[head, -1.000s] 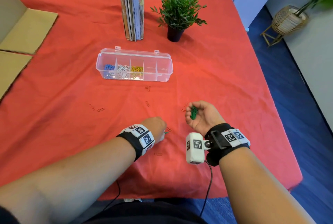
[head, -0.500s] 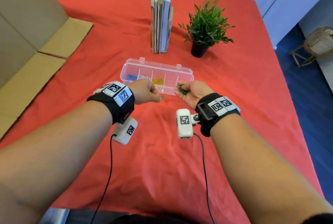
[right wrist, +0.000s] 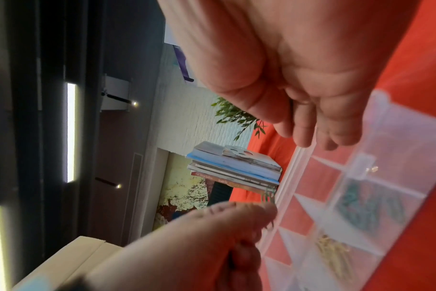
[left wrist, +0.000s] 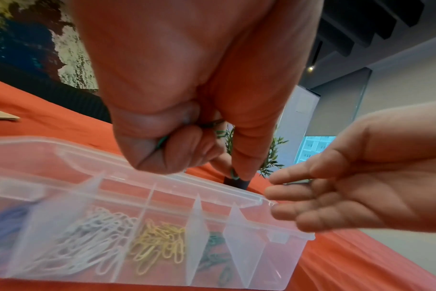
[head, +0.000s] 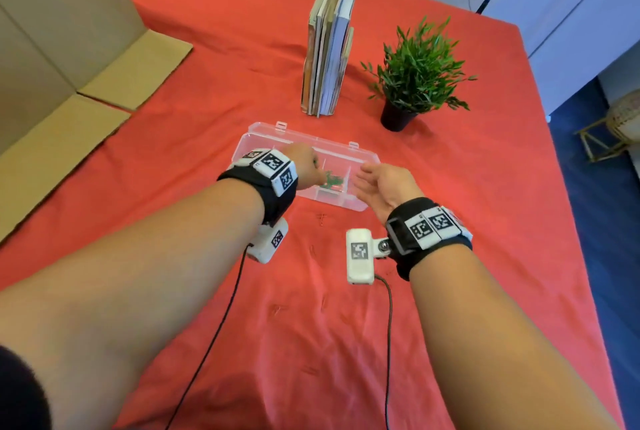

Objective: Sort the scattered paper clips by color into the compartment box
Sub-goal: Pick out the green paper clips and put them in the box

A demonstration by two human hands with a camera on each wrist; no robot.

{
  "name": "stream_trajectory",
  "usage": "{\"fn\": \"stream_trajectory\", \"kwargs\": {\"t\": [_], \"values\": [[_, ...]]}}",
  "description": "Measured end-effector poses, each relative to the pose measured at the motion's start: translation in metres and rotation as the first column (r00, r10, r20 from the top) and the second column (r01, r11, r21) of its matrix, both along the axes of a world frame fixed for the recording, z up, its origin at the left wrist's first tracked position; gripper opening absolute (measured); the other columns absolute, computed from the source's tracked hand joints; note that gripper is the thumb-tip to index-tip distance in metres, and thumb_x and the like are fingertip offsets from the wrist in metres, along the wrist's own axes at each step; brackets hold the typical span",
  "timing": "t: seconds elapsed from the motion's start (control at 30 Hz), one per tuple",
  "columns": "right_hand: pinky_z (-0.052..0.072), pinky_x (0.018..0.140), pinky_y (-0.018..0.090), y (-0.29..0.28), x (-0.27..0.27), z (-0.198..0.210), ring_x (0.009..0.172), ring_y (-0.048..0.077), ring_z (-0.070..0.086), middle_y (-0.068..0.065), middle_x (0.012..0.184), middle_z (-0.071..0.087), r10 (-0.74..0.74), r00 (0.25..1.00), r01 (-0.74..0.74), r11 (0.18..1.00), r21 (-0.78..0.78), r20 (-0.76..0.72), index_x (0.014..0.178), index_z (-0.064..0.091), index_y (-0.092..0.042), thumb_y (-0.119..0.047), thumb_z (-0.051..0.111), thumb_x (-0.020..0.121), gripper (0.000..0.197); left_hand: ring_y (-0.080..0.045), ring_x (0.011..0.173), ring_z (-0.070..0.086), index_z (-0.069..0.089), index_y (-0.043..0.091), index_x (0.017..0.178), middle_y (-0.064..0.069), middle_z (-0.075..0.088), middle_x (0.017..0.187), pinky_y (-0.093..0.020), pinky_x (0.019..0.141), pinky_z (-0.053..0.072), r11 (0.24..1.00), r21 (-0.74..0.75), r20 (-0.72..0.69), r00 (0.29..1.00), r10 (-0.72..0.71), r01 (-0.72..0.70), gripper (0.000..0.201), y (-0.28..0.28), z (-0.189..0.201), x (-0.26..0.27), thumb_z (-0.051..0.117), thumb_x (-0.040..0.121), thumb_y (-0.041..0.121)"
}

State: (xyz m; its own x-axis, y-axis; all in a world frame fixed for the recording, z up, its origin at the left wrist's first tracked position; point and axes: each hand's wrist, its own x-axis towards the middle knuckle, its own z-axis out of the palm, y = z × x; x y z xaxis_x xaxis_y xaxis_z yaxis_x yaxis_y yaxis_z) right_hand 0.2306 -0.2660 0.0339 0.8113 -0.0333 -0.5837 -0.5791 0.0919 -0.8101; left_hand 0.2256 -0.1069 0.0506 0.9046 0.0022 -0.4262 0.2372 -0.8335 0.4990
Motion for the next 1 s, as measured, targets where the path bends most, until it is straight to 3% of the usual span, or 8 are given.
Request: {"fn": "stream_trajectory", "kwargs": {"t": [0.1, 0.2, 0.4, 0.5, 0.57, 0.63, 0.77, 1.0], "values": [[0.046, 0.071, 0.026, -0.020, -0.019, -0.002, 0.076, 0.014, 0.057, 0.007, 0.096, 0.061, 0.018, 0.999, -0.015, 0.998, -0.066, 0.038, 0.113, 0.056, -0.008, 0.000, 0.032, 0.093, 0.033, -0.034, 0.055, 0.047, 0.052, 0.006, 0.054, -0.024, 0.051, 0.062, -0.030, 0.055, 0.043, 1.000, 0.007, 0.009, 1.000, 0.002, -0.002, 0.042, -0.027, -0.008, 0.025, 0.058, 0.078, 0.040], [0.046, 0.074, 0.027, -0.040, -0.034, -0.003, 0.078, 0.014, 0.058, 0.006, 0.099, 0.063, 0.091, 0.996, -0.089, 0.991, -0.101, 0.017, 0.101, 0.059, -0.013, 0.000, 0.038, 0.092, 0.026, -0.028, 0.057, 0.059, 0.053, 0.006, 0.053, -0.010, 0.054, 0.053, -0.030, 0.061, 0.052, 0.996, 0.090, -0.061, 0.998, -0.007, 0.012, 0.049, -0.038, -0.030, 0.048, 0.054, 0.074, 0.051], [0.047, 0.071, 0.023, -0.062, -0.049, -0.006, 0.076, 0.010, 0.058, -0.001, 0.091, 0.064, 0.158, 0.987, -0.149, 0.967, -0.209, 0.026, 0.090, 0.058, -0.021, -0.005, 0.048, 0.092, 0.019, -0.023, 0.064, 0.049, 0.052, 0.011, 0.063, -0.008, 0.055, 0.073, -0.026, 0.060, 0.039, 0.990, 0.091, -0.088, 0.991, -0.100, 0.108, 0.027, -0.057, 0.001, 0.030, 0.045, 0.087, 0.020], [0.048, 0.064, 0.024, -0.055, -0.055, -0.015, 0.067, 0.010, 0.056, -0.002, 0.085, 0.061, 0.222, 0.975, -0.215, 0.946, -0.241, 0.003, 0.091, 0.058, -0.019, -0.003, 0.047, 0.092, 0.020, -0.031, 0.092, 0.058, 0.062, -0.005, 0.103, -0.016, 0.061, 0.109, -0.034, 0.078, 0.044, 0.977, 0.086, -0.066, 0.980, -0.190, 0.195, 0.027, -0.055, -0.007, 0.034, 0.038, 0.091, 0.004], [0.046, 0.058, 0.022, -0.042, -0.060, -0.024, 0.065, 0.009, 0.054, -0.002, 0.085, 0.061, 0.309, 0.951, -0.302, 0.903, -0.307, -0.027, 0.099, 0.059, -0.015, 0.000, 0.044, 0.091, 0.023, -0.036, 0.102, 0.056, 0.059, -0.008, 0.103, -0.014, 0.059, 0.116, -0.041, 0.090, 0.045, 0.976, 0.068, -0.078, 0.976, -0.202, 0.207, 0.026, -0.047, -0.011, 0.029, 0.038, 0.090, -0.001], [0.046, 0.063, 0.022, -0.028, -0.062, -0.036, 0.071, 0.008, 0.055, 0.001, 0.093, 0.064, 0.435, 0.900, -0.402, 0.818, -0.412, -0.015, 0.111, 0.061, -0.011, 0.004, 0.042, 0.088, 0.033, -0.032, 0.095, 0.052, 0.060, -0.007, 0.093, -0.017, 0.058, 0.111, -0.042, 0.094, 0.043, 0.997, -0.033, -0.050, 0.996, -0.072, 0.071, 0.025, -0.041, -0.003, 0.024, 0.036, 0.091, -0.001], [0.041, 0.106, 0.030, 0.003, -0.064, -0.050, 0.117, 0.021, 0.057, 0.007, 0.127, 0.060, 0.689, 0.723, -0.521, 0.491, -0.698, -0.054, 0.124, 0.060, -0.013, 0.006, 0.043, 0.078, 0.053, -0.032, 0.115, 0.056, 0.058, 0.008, 0.124, -0.013, 0.059, 0.128, -0.036, 0.096, 0.045, 0.984, -0.144, 0.075, 0.991, 0.114, -0.103, 0.037, -0.012, -0.001, 0.004, 0.038, 0.093, 0.008], [0.028, 0.114, 0.031, 0.039, -0.070, -0.069, 0.133, 0.030, 0.038, 0.014, 0.144, 0.039, 0.810, 0.578, -0.458, 0.223, -0.861, -0.097, 0.136, 0.046, -0.005, -0.001, 0.045, 0.082, 0.054, -0.030, 0.106, 0.062, 0.065, 0.015, 0.111, -0.011, 0.067, 0.116, -0.030, 0.092, 0.047, 0.984, -0.064, 0.239, 0.955, 0.174, -0.164, 0.032, 0.068, -0.035, -0.063, 0.047, 0.086, 0.010]]}}
